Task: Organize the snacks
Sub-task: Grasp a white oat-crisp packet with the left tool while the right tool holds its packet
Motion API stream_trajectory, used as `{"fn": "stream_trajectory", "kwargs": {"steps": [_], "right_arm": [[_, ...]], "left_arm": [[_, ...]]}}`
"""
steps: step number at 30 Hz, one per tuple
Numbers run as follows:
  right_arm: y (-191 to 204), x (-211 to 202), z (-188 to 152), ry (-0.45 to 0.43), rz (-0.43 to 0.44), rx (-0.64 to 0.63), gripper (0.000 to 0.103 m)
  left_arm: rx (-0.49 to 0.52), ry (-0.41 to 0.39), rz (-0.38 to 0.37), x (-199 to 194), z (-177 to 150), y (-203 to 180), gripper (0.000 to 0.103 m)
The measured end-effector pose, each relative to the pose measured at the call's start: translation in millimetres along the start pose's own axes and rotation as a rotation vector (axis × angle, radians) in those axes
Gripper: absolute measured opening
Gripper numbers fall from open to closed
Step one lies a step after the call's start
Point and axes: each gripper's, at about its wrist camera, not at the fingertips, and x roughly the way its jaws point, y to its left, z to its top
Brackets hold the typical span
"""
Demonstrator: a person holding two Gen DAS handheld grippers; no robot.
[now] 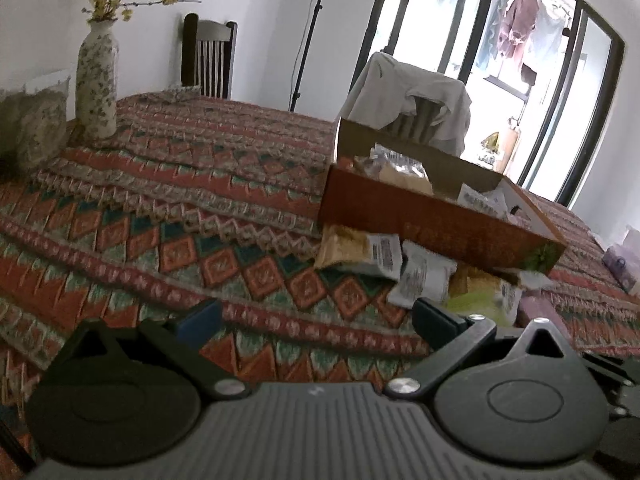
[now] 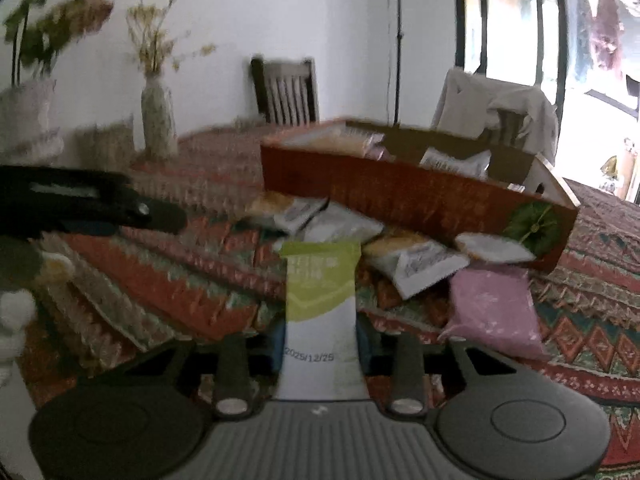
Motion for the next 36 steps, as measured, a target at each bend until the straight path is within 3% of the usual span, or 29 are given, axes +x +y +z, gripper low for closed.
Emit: {"fn": "stream_trajectory", "kwargs": {"steps": [11, 19, 25, 31, 36], "right_arm": [[-56, -13, 16, -0.127, -0.172, 0.117, 0.034], [-99, -3, 31, -0.198, -0.289, 0.178, 0.035], [-111, 10, 25, -0.242, -0.243, 0.220, 0.035], [-114, 12, 20, -0.241, -0.197, 0.251, 0.035], [-112, 10, 19, -0.249, -0.195, 0.246, 0.035]], "left_arm": [[0.040, 0.079, 0.024, 67, 42, -20, 0.103], [0.073, 0.131, 0.061, 114, 48, -38, 0.103], [0.065, 0.139, 0.068, 131, 42, -37, 0.103], [0.146, 0.117, 0.089, 136, 34, -48, 0.103], [0.149, 0.114, 0.080, 136, 33, -48, 0.103]]}}
